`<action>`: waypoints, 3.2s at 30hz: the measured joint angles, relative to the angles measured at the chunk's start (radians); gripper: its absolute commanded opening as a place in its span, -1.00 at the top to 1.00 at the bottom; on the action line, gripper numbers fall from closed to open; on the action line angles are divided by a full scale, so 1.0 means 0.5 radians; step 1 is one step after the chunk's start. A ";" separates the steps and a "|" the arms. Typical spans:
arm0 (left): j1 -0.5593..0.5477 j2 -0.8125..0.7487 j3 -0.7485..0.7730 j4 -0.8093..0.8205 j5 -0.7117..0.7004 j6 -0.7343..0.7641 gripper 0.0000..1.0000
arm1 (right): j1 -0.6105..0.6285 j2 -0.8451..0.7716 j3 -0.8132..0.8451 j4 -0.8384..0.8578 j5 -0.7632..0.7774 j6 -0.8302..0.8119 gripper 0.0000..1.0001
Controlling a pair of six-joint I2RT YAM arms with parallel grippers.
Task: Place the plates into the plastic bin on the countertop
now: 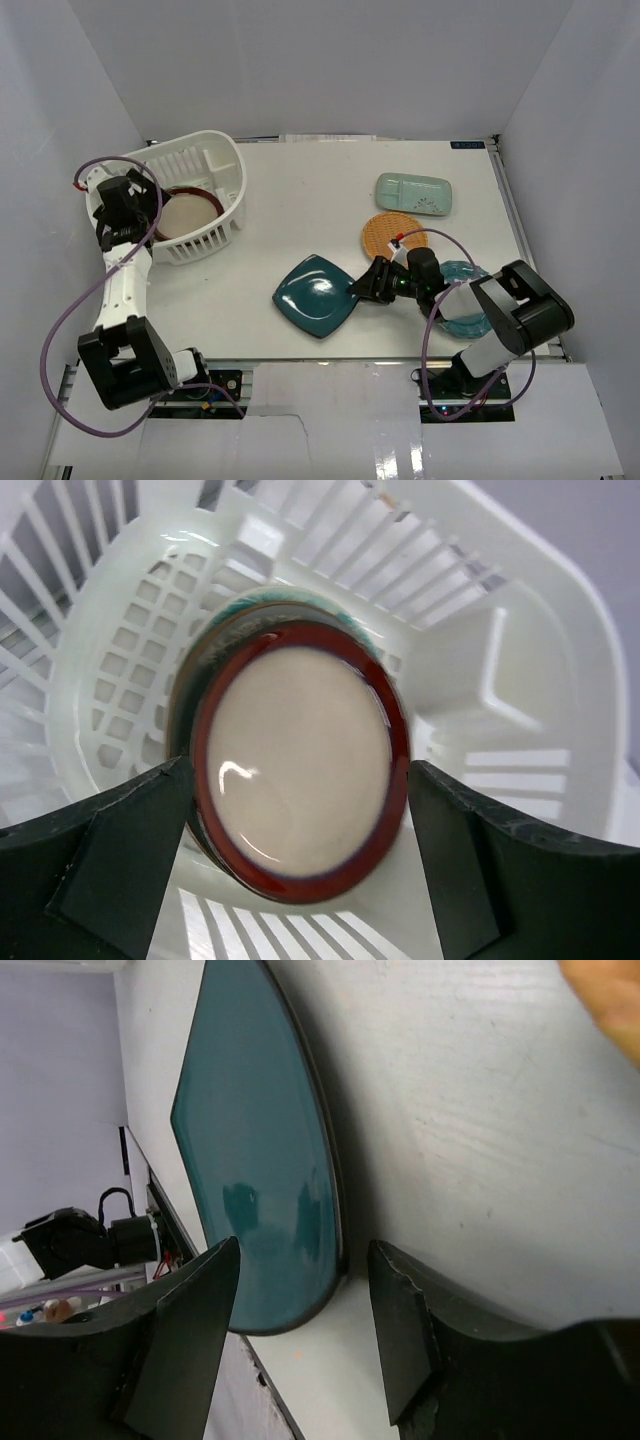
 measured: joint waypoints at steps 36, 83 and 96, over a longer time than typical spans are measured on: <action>-1.241 -0.327 -0.385 -0.470 1.705 0.169 -0.80 | -0.270 -0.444 0.307 -0.258 -0.692 0.156 0.84; 0.162 -0.193 0.389 -0.347 0.976 -0.316 1.00 | -0.273 -1.035 0.250 -1.041 -0.342 -0.281 -0.97; 0.179 0.023 0.254 -0.358 0.347 -0.159 1.00 | -0.272 -1.009 0.250 -1.146 -0.282 -0.387 -0.95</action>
